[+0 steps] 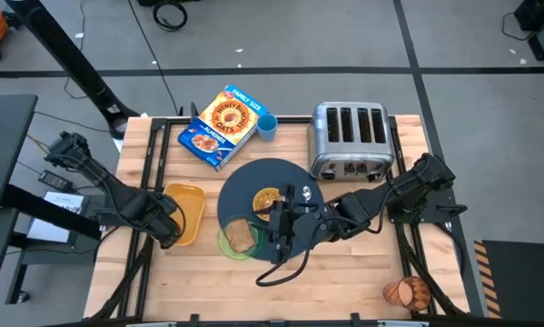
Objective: Arrange a breakfast setting
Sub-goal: Put the apple on the mat to the top left of the bowl
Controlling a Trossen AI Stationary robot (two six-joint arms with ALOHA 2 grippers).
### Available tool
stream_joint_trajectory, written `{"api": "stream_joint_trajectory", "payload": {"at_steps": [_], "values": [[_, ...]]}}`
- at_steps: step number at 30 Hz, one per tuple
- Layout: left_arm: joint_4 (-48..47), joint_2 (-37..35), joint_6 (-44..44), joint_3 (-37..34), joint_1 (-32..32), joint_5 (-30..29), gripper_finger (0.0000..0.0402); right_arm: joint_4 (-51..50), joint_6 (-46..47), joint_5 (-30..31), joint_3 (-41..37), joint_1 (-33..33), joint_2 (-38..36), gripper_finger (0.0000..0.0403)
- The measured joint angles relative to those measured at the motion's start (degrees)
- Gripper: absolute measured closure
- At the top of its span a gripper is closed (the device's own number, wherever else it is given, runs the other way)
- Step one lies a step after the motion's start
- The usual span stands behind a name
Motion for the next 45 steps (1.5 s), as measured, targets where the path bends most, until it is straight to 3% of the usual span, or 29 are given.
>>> {"api": "stream_joint_trajectory", "payload": {"at_steps": [5,32,45], "values": [[0.5,0.0,0.0,-0.1,0.0,-0.5,0.0348,0.0,0.0,0.0,0.0,0.0,0.0,0.0268],[1.0,0.0,-3.1,0.0,0.0,-1.8,0.0349,0.0,-0.2,0.0,0.0,-0.2,0.0,0.0268],[2.2,0.0,-3.3,0.0,0.0,-2.3,0.0284,0.0,-0.1,0.0,0.0,-0.2,0.0,0.0268]]}}
